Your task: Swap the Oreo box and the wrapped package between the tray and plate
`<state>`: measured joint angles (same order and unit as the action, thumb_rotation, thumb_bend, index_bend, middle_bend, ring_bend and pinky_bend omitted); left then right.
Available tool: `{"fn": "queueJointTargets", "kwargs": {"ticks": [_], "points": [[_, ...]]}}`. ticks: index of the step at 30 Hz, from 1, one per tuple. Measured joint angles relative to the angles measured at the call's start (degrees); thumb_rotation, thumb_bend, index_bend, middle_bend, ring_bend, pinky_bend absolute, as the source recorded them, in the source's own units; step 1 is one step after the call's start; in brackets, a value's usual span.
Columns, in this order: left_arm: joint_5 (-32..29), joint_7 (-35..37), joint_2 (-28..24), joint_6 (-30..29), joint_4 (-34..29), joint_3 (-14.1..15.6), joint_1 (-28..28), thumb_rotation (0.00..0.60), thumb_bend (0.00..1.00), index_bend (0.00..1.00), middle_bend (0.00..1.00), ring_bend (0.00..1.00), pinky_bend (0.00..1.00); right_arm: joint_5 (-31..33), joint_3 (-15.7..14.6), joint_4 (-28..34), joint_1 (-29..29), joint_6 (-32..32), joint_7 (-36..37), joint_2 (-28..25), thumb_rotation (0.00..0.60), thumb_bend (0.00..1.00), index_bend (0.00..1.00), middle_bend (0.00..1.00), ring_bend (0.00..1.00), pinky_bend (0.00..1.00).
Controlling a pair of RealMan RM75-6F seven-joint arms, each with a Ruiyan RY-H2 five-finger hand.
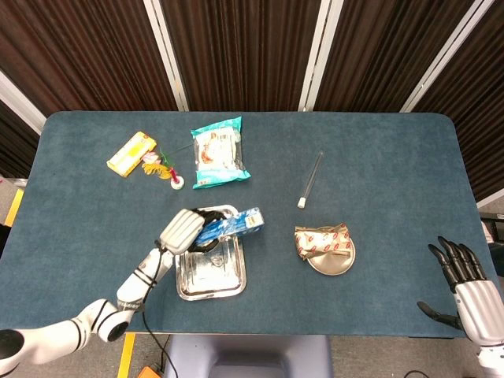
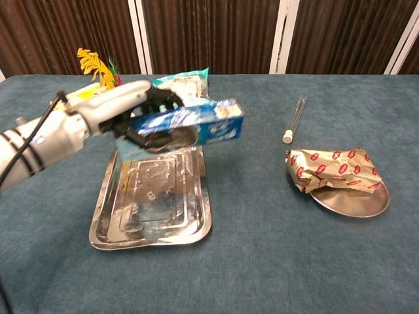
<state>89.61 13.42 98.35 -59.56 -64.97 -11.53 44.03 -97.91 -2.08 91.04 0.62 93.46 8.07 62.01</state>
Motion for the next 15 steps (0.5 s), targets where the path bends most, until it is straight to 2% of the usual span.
{"fn": "queueJointTargets", "kwargs": {"ticks": [4, 8, 15], "points": [[-0.7, 2.9, 3.1, 2.5, 6.4, -2.5, 5.1, 0.600, 0.48, 0.38, 0.61, 0.55, 0.49, 2.3, 0.4, 0.5, -1.4, -4.2, -0.7, -0.1, 0.600, 0.10, 0.00, 0.00, 0.00, 0.00], [-2.0, 5.0, 7.4, 8.0, 15.1, -4.4, 11.5, 0.600, 0.49, 0.38, 0.60, 0.55, 0.49, 4.6, 1.2, 0.9, -2.6, -6.6, 0.6, -0.6, 0.600, 0.10, 0.00, 0.00, 0.00, 0.00], [-3.6, 10.1, 17.4, 16.5, 35.9, -5.9, 22.7, 0.600, 0.49, 0.35, 0.57, 0.51, 0.44, 9.1, 3.0, 0.2, -4.7, -10.8, 4.6, -1.4, 0.600, 0.10, 0.00, 0.00, 0.00, 0.00]]}}
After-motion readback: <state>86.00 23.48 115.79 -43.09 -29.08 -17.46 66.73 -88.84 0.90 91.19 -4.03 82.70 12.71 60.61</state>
